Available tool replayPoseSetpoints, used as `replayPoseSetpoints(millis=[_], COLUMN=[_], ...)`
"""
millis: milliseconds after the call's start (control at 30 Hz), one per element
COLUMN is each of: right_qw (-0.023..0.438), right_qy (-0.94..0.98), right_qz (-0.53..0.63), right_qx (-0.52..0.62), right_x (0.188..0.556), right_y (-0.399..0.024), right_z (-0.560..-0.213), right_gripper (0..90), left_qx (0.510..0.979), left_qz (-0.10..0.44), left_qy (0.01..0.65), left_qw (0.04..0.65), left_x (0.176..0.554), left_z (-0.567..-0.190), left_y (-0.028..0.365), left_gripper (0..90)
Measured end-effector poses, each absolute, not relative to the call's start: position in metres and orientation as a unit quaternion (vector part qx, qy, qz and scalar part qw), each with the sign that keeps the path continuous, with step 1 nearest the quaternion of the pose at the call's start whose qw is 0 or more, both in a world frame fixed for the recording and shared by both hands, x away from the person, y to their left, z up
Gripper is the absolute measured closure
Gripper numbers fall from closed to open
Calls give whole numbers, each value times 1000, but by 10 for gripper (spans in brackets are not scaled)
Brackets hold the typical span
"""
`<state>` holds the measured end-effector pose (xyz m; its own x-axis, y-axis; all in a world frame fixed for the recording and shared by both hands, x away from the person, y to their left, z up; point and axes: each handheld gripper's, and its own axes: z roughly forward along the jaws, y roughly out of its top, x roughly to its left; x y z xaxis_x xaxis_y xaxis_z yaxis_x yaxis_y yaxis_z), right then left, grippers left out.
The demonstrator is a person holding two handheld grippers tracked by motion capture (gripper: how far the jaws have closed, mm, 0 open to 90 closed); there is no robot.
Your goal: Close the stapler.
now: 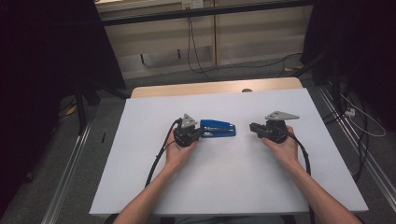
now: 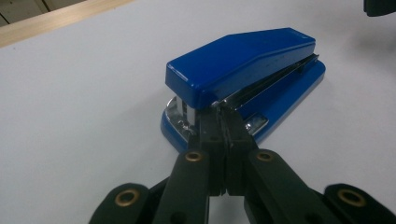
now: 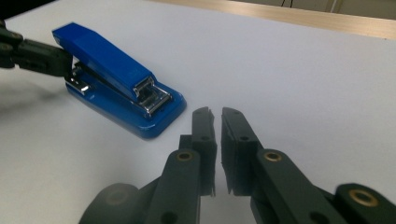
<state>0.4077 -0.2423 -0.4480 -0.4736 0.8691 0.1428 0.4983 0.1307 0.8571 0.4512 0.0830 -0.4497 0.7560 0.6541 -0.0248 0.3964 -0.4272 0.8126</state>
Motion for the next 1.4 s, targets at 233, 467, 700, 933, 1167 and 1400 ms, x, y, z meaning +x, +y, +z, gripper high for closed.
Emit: replayPoseSetpoints(millis=[233,467,700,933,1167,1400], right_qw=[204,213,232,242,251,262], right_qy=[721,709,699,702,696,689], right_qz=[465,470,469,467,476,473], right_qx=[471,482,487,480,475,483], right_x=[406,403,404,400,391,384], right_y=[-243,-244,-246,-240,-241,-243], right_z=[-447,-446,-445,-443,-438,-434], right_gripper=[750,443,205,52,25,27], left_qx=[829,821,811,807,805,800], left_qz=[147,151,174,175,154,171], left_qy=[324,333,340,344,336,338], left_qw=[430,439,443,448,464,466], left_x=[448,447,447,446,438,430], left_z=[-449,-447,-442,-440,-433,-423], left_y=[88,97,102,103,107,117], left_gripper=[846,669,366,75,38,39])
